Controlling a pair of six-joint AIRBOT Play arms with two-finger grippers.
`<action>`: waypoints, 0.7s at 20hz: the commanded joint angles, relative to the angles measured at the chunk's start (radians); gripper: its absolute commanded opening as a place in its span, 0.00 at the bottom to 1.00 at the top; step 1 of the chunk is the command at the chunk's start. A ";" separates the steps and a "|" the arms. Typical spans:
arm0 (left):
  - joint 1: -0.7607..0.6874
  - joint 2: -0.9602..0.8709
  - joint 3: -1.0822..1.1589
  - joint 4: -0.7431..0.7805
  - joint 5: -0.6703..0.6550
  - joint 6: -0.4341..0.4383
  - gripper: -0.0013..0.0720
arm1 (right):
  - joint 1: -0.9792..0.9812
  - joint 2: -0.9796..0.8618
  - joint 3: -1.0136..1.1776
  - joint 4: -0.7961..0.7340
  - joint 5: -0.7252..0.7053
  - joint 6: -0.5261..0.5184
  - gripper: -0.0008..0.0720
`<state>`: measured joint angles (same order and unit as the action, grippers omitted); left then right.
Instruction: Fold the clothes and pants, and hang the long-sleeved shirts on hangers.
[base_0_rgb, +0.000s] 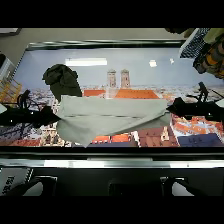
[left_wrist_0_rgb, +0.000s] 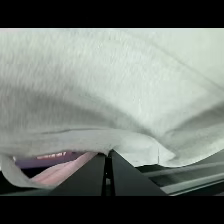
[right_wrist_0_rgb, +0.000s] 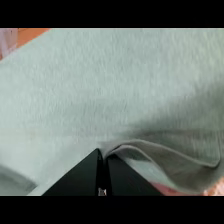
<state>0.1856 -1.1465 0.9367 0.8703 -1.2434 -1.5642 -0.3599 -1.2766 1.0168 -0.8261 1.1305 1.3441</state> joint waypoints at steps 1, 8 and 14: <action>-0.034 -0.177 0.151 -0.015 0.048 0.020 0.04 | 0.019 -0.108 0.085 -0.005 -0.092 0.024 0.05; -0.060 -0.414 0.395 -0.014 0.060 -0.018 0.04 | 0.019 -0.185 0.141 0.001 -0.201 0.052 0.05; -0.063 -0.516 0.532 -0.014 0.092 -0.061 0.04 | 0.019 -0.216 0.141 0.011 -0.229 0.051 0.05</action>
<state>0.1253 -1.6119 1.4036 0.8558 -1.1664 -1.5982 -0.3420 -1.4773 1.1553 -0.8207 0.9215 1.3926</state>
